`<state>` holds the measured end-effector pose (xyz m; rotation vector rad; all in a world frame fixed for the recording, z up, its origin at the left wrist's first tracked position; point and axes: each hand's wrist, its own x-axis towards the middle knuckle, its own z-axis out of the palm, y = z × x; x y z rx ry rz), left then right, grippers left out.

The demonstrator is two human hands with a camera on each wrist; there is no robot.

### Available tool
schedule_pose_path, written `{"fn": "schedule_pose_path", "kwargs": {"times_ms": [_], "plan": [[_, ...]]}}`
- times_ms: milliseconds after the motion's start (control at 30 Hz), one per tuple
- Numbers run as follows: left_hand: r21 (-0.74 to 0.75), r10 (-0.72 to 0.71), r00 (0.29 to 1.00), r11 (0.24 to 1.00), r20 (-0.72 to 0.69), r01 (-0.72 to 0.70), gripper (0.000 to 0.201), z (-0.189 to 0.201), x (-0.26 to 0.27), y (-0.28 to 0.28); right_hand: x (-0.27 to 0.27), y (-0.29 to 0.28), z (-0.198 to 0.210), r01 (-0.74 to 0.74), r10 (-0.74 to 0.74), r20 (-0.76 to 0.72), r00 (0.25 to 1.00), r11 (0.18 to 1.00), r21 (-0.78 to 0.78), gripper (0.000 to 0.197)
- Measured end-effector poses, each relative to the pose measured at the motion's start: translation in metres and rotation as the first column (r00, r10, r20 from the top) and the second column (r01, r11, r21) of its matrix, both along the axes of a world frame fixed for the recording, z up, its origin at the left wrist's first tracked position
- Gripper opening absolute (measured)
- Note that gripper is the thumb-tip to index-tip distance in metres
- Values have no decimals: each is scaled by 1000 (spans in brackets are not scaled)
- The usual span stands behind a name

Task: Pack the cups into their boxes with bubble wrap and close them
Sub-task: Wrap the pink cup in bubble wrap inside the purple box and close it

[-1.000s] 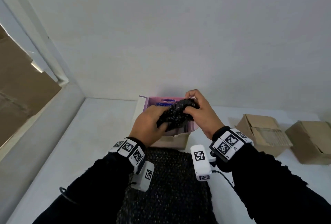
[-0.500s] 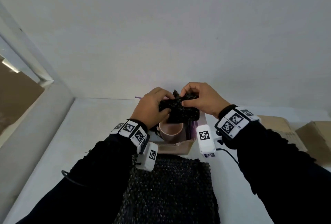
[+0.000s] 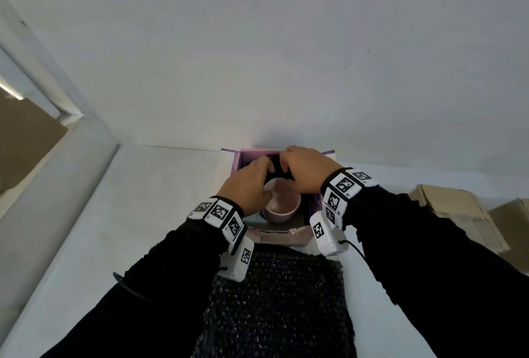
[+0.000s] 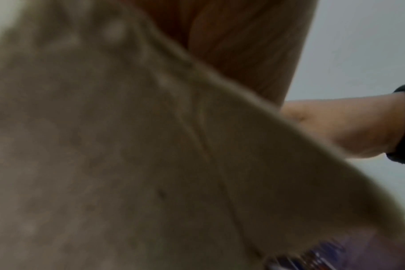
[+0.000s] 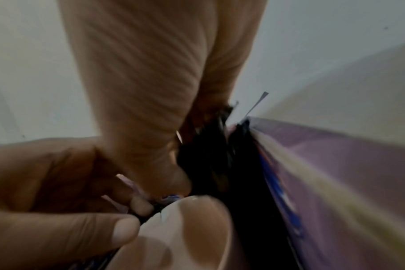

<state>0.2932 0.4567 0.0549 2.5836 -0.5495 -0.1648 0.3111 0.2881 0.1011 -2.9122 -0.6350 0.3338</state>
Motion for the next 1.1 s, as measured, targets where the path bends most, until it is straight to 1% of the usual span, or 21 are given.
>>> {"fn": "schedule_pose_path", "kwargs": {"times_ms": [67,133,167,200,267,300,333,400,467,567,700,800,867,933,1000,1067,1100], "plan": [[-17,-1,1000,1000,3,1,45,2,1,-2,-3,-3,-4,5,-8,-67,998,999,-39,34],[18,-36,999,999,-15,37,58,2,2,-3,-4,-5,-8,-43,42,-5,999,986,-159,36],[56,-61,998,996,-34,63,63,2,3,-4,-3,-6,-9,-58,68,41,997,979,-195,32],[106,-84,995,990,-53,90,67,1,3,-5,-3,-8,-7,-51,68,85,994,981,-185,26],[207,-111,991,970,-72,124,71,-1,5,-7,-3,-11,-5,8,5,139,990,996,-87,17],[245,-116,990,961,-74,131,72,-2,5,-8,-3,-13,-4,30,-23,131,991,998,-56,16],[272,-120,990,953,-73,136,71,-2,5,-9,-3,-13,-3,45,-38,104,994,997,-65,16],[310,-127,989,939,-82,146,68,-3,5,-11,-5,-13,0,29,-17,71,997,984,-173,11],[340,-133,988,928,-82,154,67,-5,5,-13,-6,-11,0,1,16,66,998,968,-252,15],[362,-135,989,920,-65,150,64,-6,6,-14,-6,-12,-5,0,14,48,999,961,-277,18],[387,-136,987,909,-79,157,65,-8,7,-16,-9,-10,-15,13,-33,-41,999,912,-411,21],[385,-96,995,917,-42,105,62,-9,4,-17,-10,-8,-22,10,-55,-86,995,890,-457,22],[361,-57,998,931,1,53,58,-8,1,-18,-10,-8,-21,17,-32,-28,999,905,-424,18],[307,-33,999,951,-13,35,56,-6,-2,-19,-10,-11,-14,40,-20,68,997,948,-316,14],[272,-26,999,961,-45,38,57,-1,-6,-18,-11,-14,-4,63,-45,100,994,981,-185,13],[271,-30,999,962,-35,38,59,4,-12,-15,-14,-18,4,84,-76,96,992,992,-90,20],[267,-29,999,963,-23,34,58,7,-15,-13,-16,-20,6,85,-76,103,992,993,-85,27]]}}
